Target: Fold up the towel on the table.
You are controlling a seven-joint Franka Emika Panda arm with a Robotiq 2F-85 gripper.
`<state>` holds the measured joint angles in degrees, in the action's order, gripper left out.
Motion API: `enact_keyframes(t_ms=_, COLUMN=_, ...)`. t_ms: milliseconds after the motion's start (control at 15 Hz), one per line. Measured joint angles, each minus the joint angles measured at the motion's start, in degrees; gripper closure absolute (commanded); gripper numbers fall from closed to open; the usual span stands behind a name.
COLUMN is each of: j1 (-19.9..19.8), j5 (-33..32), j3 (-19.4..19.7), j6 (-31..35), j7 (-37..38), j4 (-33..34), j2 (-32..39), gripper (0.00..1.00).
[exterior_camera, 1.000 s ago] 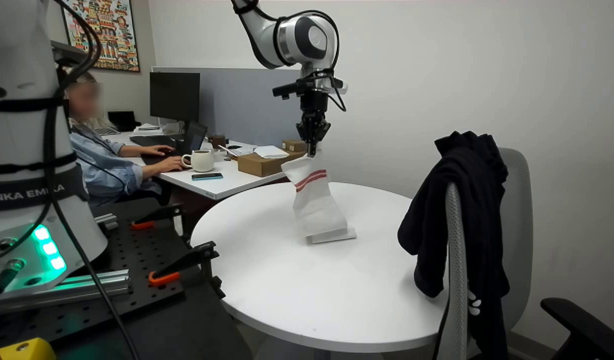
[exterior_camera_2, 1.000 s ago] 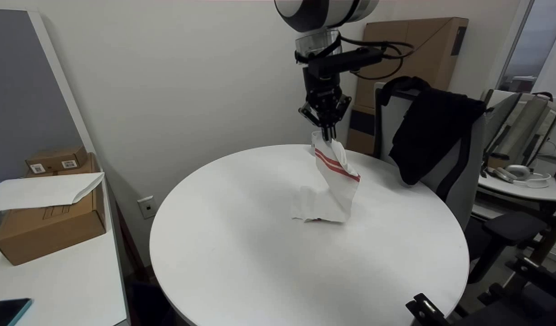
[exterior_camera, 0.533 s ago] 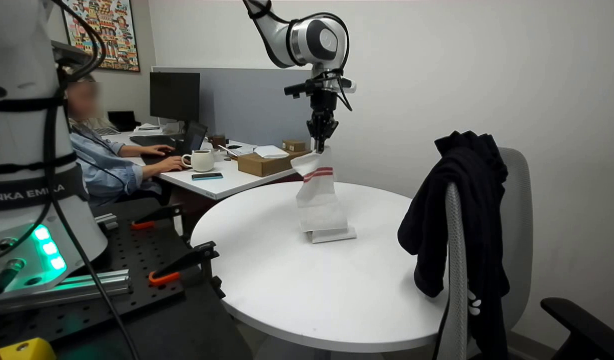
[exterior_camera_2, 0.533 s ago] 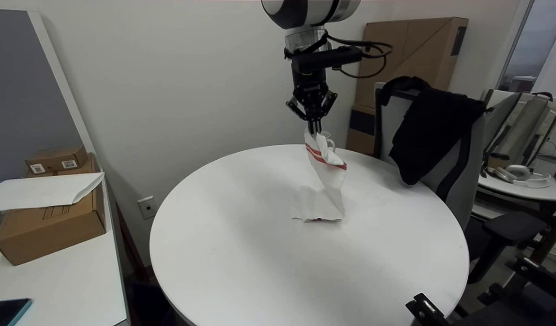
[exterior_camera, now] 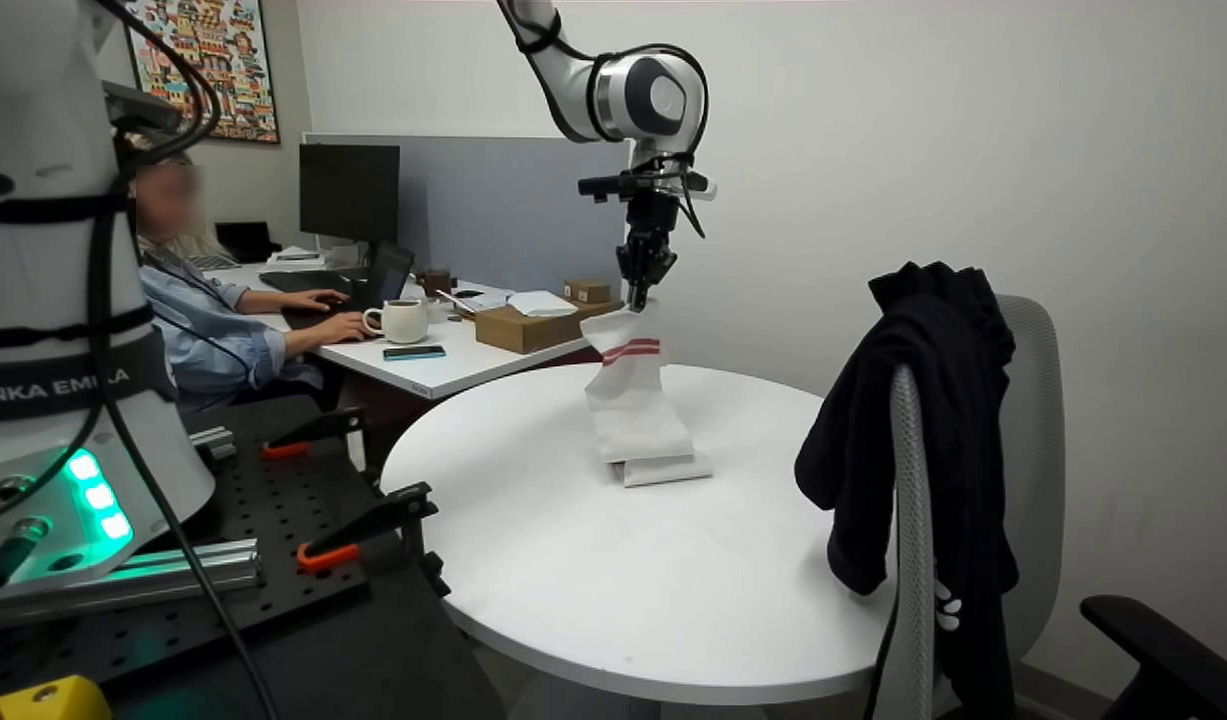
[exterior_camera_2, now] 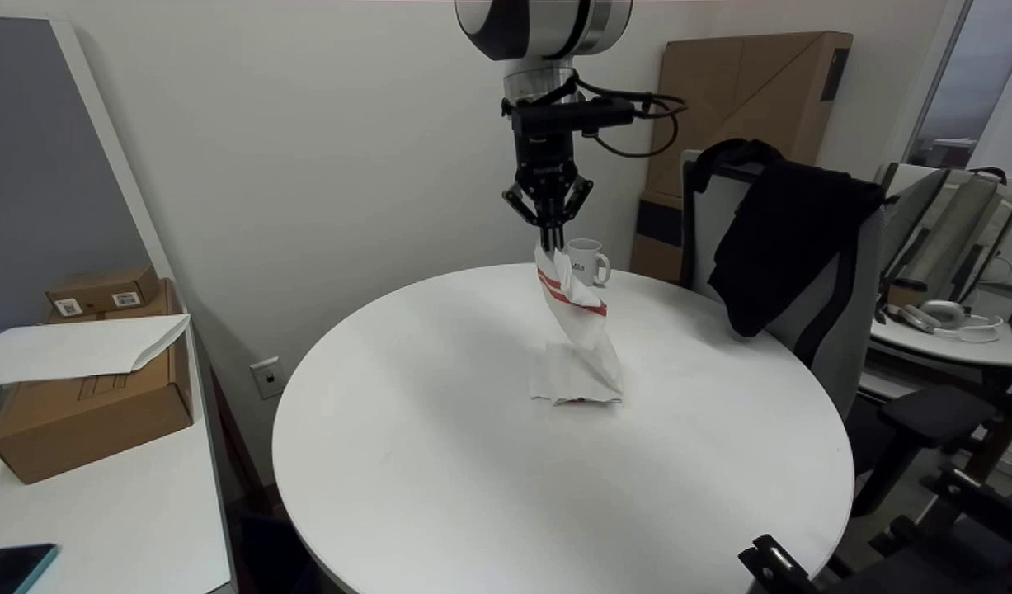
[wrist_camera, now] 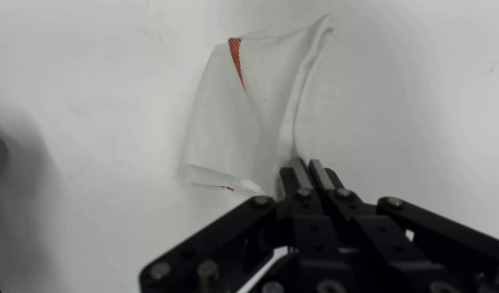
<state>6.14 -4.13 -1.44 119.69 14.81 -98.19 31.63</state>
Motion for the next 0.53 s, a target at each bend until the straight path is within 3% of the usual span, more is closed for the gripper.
enact_keyframes(t_ms=533, j1=-0.05, j5=-1.02, j3=1.24, j6=1.83, j7=-0.36, j4=-2.55, j2=1.27, gripper=0.99)
